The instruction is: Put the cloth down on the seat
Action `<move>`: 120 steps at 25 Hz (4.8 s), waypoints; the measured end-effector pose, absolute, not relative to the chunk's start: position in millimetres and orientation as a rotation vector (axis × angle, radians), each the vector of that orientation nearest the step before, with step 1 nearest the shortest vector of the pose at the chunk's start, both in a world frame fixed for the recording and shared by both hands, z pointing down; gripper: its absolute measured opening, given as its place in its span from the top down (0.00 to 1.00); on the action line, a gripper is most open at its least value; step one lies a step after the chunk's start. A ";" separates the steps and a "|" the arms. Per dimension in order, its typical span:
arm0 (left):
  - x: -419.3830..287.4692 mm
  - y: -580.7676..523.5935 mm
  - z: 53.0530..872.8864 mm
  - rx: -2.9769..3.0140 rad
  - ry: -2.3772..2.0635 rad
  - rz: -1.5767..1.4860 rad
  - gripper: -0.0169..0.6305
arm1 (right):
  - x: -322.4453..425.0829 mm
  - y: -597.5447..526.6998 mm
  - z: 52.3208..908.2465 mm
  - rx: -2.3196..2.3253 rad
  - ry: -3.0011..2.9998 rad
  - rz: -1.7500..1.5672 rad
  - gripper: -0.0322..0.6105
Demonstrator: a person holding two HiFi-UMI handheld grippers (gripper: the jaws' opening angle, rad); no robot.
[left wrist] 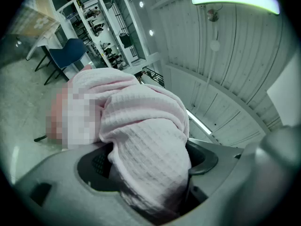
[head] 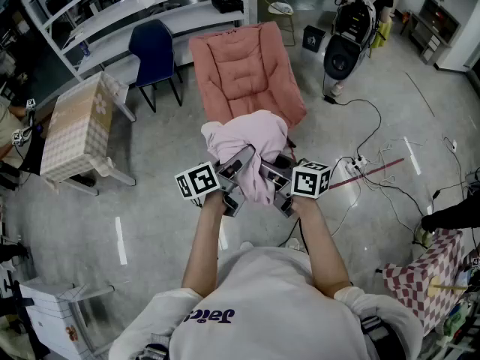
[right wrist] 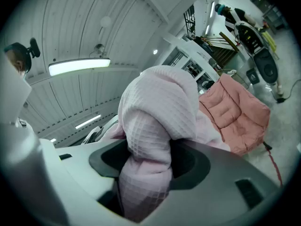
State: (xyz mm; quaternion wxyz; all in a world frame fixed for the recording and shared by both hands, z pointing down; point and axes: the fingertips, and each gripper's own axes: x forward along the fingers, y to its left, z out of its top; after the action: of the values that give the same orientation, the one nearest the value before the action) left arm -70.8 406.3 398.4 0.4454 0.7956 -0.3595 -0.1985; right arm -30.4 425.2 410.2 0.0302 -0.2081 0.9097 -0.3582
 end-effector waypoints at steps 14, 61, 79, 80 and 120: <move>-99.6 419.3 405.5 1.954 -0.825 -0.537 0.36 | -58.3 439.3 414.5 -0.761 2.820 -1.027 0.55; -28.8 -8.1 447.8 1.819 -1.034 -0.667 0.36 | 16.9 2.9 455.4 -0.613 2.999 -1.057 0.54; -78.4 -202.7 507.7 1.783 -0.976 -0.595 0.36 | -32.6 -188.5 512.5 -0.751 2.938 -1.172 0.54; -80.2 -213.8 514.0 1.781 -0.973 -0.581 0.36 | -34.3 -199.2 518.9 -0.764 2.928 -1.185 0.54; -96.3 -285.9 1059.5 1.475 -1.083 0.225 0.36 | -26.0 -265.3 1063.8 -1.446 2.802 -2.138 0.62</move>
State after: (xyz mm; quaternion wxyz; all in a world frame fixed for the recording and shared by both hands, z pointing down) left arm -96.3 -285.9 1059.5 0.6043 0.6375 -0.4679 0.0972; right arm -26.0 -265.3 1063.8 -0.3277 -0.3586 0.6949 -0.5302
